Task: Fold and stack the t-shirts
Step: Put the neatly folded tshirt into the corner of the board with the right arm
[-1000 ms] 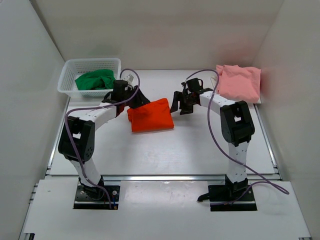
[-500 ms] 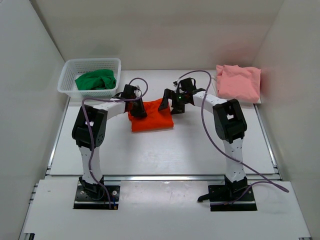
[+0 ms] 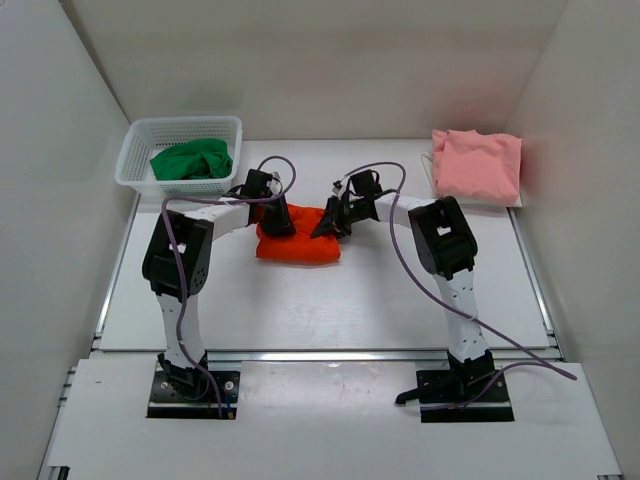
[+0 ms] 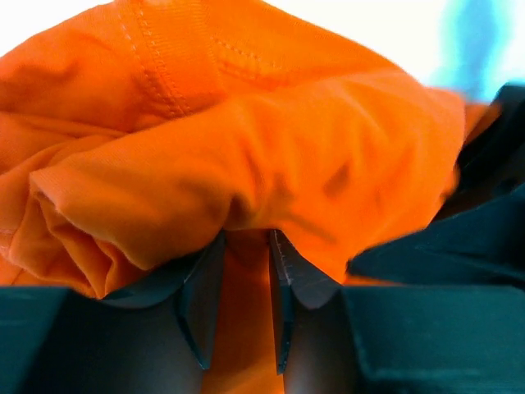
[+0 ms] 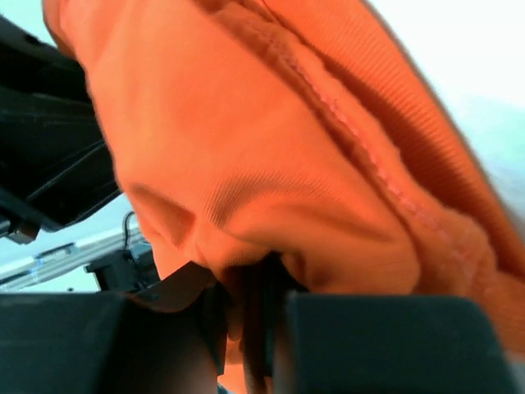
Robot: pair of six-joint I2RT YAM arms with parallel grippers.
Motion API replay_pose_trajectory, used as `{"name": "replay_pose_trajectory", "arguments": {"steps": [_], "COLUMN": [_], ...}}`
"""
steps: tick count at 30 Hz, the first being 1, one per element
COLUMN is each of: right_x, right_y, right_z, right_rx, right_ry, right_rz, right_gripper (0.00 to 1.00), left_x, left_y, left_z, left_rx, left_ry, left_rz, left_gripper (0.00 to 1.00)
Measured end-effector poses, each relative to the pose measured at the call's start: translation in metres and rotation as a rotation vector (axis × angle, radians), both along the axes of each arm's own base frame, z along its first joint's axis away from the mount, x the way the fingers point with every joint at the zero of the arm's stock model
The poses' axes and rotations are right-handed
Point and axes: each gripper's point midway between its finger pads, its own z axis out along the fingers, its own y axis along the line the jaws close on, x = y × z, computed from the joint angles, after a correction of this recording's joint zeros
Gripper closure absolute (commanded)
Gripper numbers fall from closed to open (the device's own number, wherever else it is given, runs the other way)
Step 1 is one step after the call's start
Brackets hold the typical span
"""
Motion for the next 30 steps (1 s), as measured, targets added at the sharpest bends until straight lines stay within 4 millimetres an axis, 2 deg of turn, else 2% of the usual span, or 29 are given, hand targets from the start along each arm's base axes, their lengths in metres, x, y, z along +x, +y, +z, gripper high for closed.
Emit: {"name": "replay_pose_trajectory", "arguments": {"steps": [4,9,11,14,17,19,22,25,30], "right_x": [0.021,0.067,0.081,0.096,0.102,0.104,0.108,0.123,0.142], "right_y": [-0.009,-0.034,-0.056,-0.093,-0.131,-0.161,-0.201,-0.236,-0.291], "right_z": [0.01,0.027,0.028,0.031,0.036,0.043,0.063,0.093,0.13], "right_rx": [-0.101,-0.363,-0.511,-0.711,-0.864,-0.95,-1.038,-1.097,-1.128], "right_ry": [-0.084,-0.387,-0.502,-0.621,-0.7,-0.745,-0.805,-0.87,-0.925], "right_rz": [0.011,0.031,0.04,0.046,0.039,0.031,0.0,-0.059,-0.175], "right_gripper": [1.0,0.99,0.99,1.0,1.0,1.0,1.0,1.0,1.0], "left_x": [-0.004,-0.01,-0.018,-0.028,-0.033,-0.038,-0.047,-0.053,-0.053], "left_y": [0.005,0.025,0.033,0.04,0.042,0.044,0.05,0.054,0.056], "left_z": [0.003,0.016,0.023,0.035,0.045,0.044,0.035,0.028,0.025], "left_rx": [0.002,0.006,0.017,0.031,0.02,0.02,0.025,0.022,0.008], "left_ry": [0.015,0.023,0.019,-0.004,-0.03,-0.031,-0.012,0.007,0.003], "left_rz": [0.001,0.033,0.041,0.051,0.05,0.051,0.056,0.062,0.066], "left_gripper": [0.55,0.52,0.48,0.51,0.52,0.52,0.53,0.54,0.55]}}
